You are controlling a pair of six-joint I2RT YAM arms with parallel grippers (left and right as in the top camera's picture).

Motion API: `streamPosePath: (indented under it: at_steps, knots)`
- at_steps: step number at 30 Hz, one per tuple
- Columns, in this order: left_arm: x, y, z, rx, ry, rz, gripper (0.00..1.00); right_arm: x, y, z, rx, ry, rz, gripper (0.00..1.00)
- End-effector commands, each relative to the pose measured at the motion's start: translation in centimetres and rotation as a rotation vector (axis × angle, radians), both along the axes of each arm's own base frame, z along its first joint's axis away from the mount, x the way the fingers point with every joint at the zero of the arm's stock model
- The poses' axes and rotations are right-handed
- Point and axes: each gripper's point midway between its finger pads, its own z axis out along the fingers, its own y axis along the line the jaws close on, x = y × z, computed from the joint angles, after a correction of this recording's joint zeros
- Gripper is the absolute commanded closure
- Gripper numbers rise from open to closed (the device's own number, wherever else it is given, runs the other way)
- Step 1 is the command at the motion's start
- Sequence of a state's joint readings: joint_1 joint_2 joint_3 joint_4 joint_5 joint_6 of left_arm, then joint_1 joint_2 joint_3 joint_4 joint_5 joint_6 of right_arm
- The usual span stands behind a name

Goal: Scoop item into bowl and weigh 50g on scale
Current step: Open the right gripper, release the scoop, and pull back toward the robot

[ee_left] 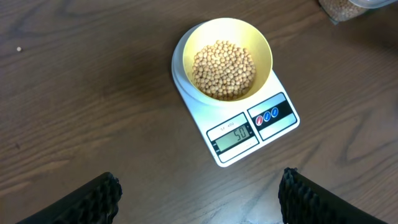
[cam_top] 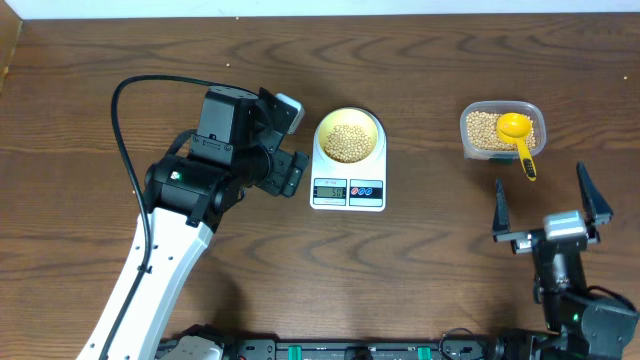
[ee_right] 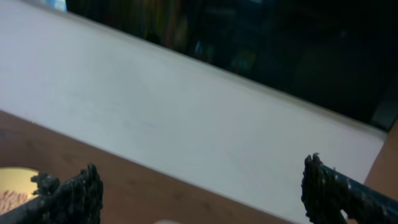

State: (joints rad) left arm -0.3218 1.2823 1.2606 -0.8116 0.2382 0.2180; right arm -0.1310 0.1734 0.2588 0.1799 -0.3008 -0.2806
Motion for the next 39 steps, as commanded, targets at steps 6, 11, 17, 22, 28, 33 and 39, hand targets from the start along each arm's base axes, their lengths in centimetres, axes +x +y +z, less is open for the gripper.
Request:
streamPosePath:
  at_steps: [6,11,17,22,28,33,39]
  knots:
    - [-0.1,-0.1,-0.1,-0.001,0.004,-0.014,0.17,-0.9,0.2,-2.1,0.004,-0.087,0.005,0.01]
    - [-0.1,-0.1,-0.1,-0.001,0.005,-0.014,0.17,-0.9,0.2,-3.0,0.0,-0.124,0.008,0.01]
    - [-0.1,-0.1,-0.1,-0.001,0.004,-0.014,0.17,-0.8,0.4,-3.6,0.001,-0.119,0.017,0.01]
    - [-0.1,-0.1,-0.1,-0.001,0.005,-0.014,0.17,-0.3,0.4,-4.8,0.007,-0.069,0.018,0.01]
    - [-0.1,-0.1,-0.1,-0.001,0.004,-0.014,0.17,0.3,0.3,-6.9,0.018,0.02,0.018,0.01]
    - [-0.1,-0.1,-0.1,-0.001,0.004,-0.014,0.17,0.6,0.2,-8.5,0.027,0.087,0.014,0.01]
    - [-0.1,-0.1,-0.1,-0.001,0.005,-0.014,0.17,0.9,0.2,-10.7,0.038,0.18,0.012,0.01]
